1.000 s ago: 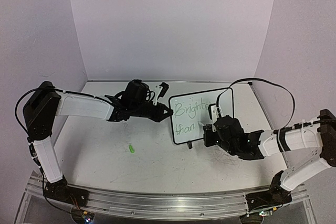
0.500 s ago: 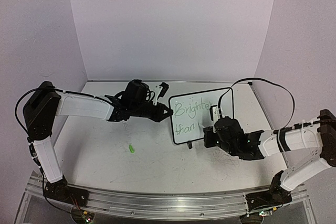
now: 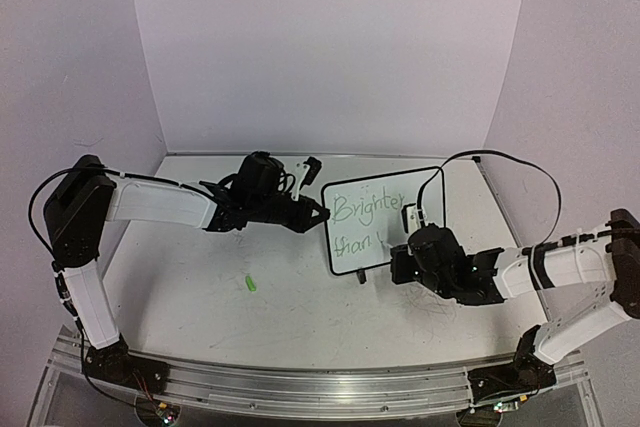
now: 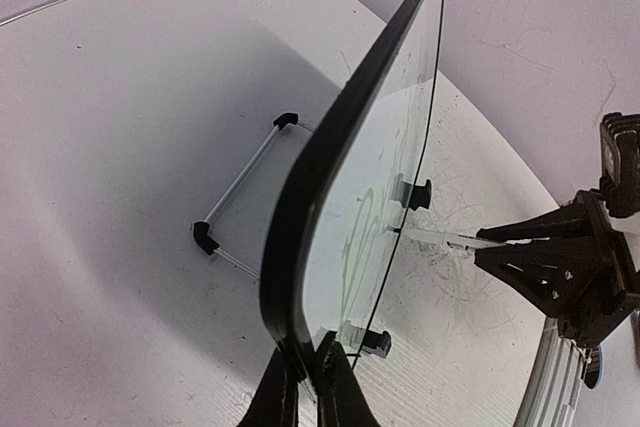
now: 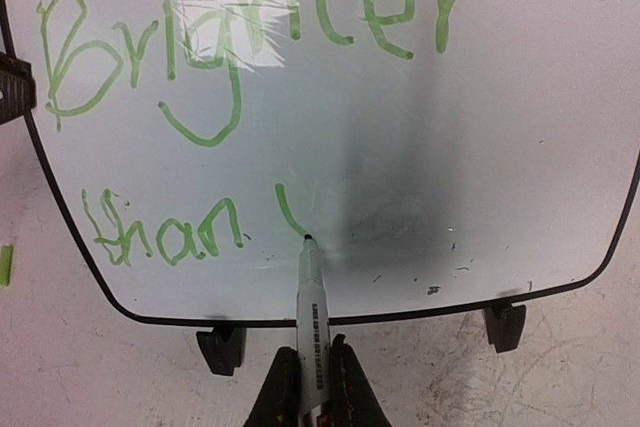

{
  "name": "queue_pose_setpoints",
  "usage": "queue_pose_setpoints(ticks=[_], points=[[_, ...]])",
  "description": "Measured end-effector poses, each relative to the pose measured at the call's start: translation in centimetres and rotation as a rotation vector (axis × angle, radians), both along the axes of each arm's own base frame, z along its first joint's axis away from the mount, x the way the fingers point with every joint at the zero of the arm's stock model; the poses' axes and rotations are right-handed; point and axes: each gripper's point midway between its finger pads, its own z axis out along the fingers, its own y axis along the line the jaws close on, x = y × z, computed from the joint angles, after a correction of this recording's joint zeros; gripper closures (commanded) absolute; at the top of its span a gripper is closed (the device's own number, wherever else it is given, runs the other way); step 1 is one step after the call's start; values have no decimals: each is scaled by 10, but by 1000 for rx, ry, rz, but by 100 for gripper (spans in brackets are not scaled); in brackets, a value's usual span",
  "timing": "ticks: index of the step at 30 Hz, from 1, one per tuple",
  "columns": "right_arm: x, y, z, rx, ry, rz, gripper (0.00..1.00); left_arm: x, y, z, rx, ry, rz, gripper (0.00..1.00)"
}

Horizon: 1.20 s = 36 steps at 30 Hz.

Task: Write a sentence on the whiteboard

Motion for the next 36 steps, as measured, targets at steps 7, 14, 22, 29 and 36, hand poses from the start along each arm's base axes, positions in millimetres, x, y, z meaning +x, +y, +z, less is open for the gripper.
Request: queue_pose_setpoints(ticks=[7,14,22,29,36], points=[[3,-5,4,-21,-21,-13,100,0,0,0,-1,0,-2,100],[8,-4,10,-27,-42,-7,100,0,0,0,0,0,-1,100],[17,1,27,-11,-82,-10,100,0,0,0,0,0,0,100],[18,1,29,-4,-86,-12,100,0,0,0,0,0,0,100],[11,-1,16,14,-48,-19,100,0,0,0,0,0,0,100]])
